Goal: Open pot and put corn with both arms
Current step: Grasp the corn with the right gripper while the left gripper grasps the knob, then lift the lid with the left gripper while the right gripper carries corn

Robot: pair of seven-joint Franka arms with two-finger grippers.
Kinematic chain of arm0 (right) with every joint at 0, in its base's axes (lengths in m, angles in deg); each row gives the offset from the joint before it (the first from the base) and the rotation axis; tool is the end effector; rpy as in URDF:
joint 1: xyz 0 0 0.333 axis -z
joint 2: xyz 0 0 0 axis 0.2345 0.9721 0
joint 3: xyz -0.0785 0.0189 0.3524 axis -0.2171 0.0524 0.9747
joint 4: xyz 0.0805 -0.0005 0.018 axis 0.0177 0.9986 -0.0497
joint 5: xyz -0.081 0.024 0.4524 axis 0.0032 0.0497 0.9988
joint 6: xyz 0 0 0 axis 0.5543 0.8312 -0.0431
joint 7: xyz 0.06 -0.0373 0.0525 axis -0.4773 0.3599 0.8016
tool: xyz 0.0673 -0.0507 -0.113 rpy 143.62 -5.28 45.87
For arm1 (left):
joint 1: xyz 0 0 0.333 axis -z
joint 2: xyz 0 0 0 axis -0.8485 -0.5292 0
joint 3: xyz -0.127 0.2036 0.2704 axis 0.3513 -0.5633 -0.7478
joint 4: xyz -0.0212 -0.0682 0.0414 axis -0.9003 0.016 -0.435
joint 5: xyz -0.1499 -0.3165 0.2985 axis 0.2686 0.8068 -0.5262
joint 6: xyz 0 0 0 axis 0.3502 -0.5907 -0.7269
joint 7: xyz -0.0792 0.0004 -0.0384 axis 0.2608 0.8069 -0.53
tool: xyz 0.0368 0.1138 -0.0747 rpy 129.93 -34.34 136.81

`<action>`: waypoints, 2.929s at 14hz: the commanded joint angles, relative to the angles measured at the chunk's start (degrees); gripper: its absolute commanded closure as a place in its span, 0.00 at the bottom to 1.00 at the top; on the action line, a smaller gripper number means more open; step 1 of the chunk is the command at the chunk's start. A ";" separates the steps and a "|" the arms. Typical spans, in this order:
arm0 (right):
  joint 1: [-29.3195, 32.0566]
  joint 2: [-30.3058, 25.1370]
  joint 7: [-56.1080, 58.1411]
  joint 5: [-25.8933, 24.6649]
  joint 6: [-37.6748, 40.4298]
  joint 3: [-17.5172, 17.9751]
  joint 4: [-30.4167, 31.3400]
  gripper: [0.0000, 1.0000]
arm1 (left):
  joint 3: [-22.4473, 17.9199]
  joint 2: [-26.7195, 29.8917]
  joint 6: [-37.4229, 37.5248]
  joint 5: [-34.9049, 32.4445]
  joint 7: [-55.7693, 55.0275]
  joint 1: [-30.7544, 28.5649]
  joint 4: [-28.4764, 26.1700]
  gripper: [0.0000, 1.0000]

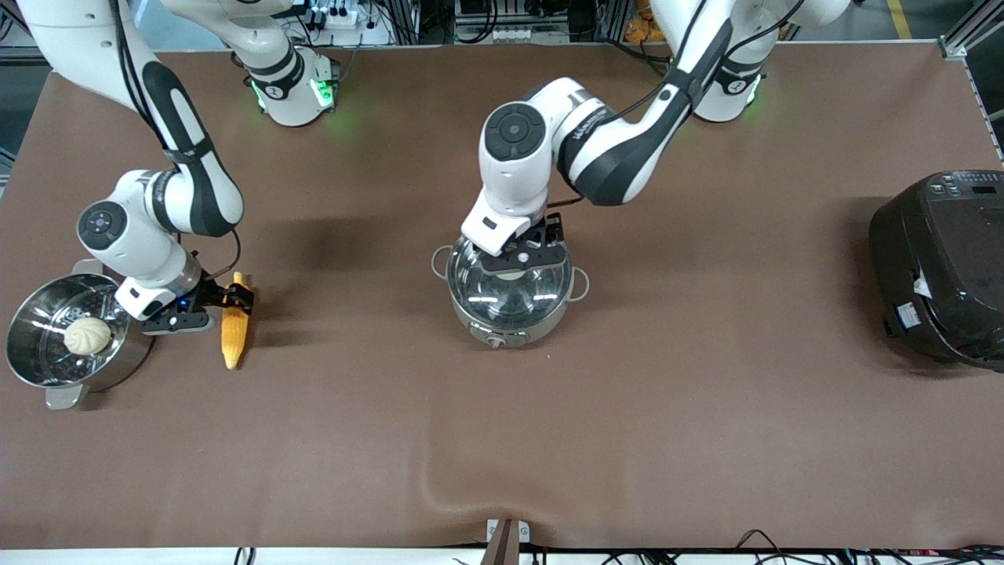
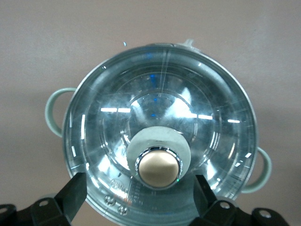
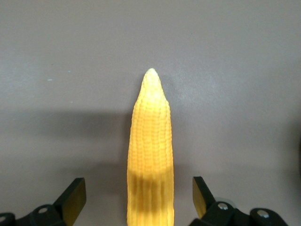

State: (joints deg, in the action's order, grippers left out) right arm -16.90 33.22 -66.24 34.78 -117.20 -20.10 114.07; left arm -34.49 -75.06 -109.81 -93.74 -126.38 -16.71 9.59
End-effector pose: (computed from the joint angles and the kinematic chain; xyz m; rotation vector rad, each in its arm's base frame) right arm 0.6176 -0.0445 0.1776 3.0981 0.1514 0.1429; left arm 0.5568 -0.5786 0.3549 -3.1145 -0.1469 0.0168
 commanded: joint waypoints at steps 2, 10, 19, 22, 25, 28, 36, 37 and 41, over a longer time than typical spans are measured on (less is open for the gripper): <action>0.35 4.21 1.27 0.76 -4.45 -0.32 -1.82 0.00 | -0.47 -1.86 -1.04 -4.64 -0.10 0.41 1.76 0.00; -0.53 6.85 1.62 1.20 -7.72 -0.23 -1.64 0.65 | -0.11 -4.15 -3.59 -4.56 -0.62 1.64 1.67 0.00; -2.81 -3.70 0.58 1.38 18.77 1.26 -10.75 1.00 | -0.03 -3.63 -3.86 -2.27 -4.32 1.55 1.67 1.00; -3.08 -3.79 0.38 1.29 29.26 1.17 -20.34 1.00 | 0.06 -2.14 -3.07 -2.18 -4.32 1.29 1.67 1.00; -6.14 -3.88 -0.48 1.38 29.90 1.26 -23.44 1.00 | -0.29 1.72 0.43 -0.35 -3.97 0.06 1.59 1.00; -10.88 -3.61 -5.83 1.29 29.37 1.17 -24.14 1.00 | -0.38 6.12 2.99 1.15 -3.97 -3.70 1.59 1.00; -31.17 -1.95 -28.23 0.32 29.11 1.17 -28.61 1.00 | -0.29 9.82 9.94 1.77 6.39 -26.89 0.53 1.00; -34.16 -0.46 -32.09 0.32 29.11 1.17 -30.02 1.00 | -0.20 9.82 9.94 1.86 7.97 -29.01 0.27 1.00; -41.56 7.79 -50.99 0.06 26.82 1.17 -39.85 1.00 | -0.11 11.05 7.58 1.16 11.50 -34.04 -7.46 1.00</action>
State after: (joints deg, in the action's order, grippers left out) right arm -56.55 34.79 -110.16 35.36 -90.86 -18.01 82.09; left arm -35.45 -66.89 -100.57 -92.95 -115.64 -49.90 7.03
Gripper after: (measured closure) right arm 0.656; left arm 0.498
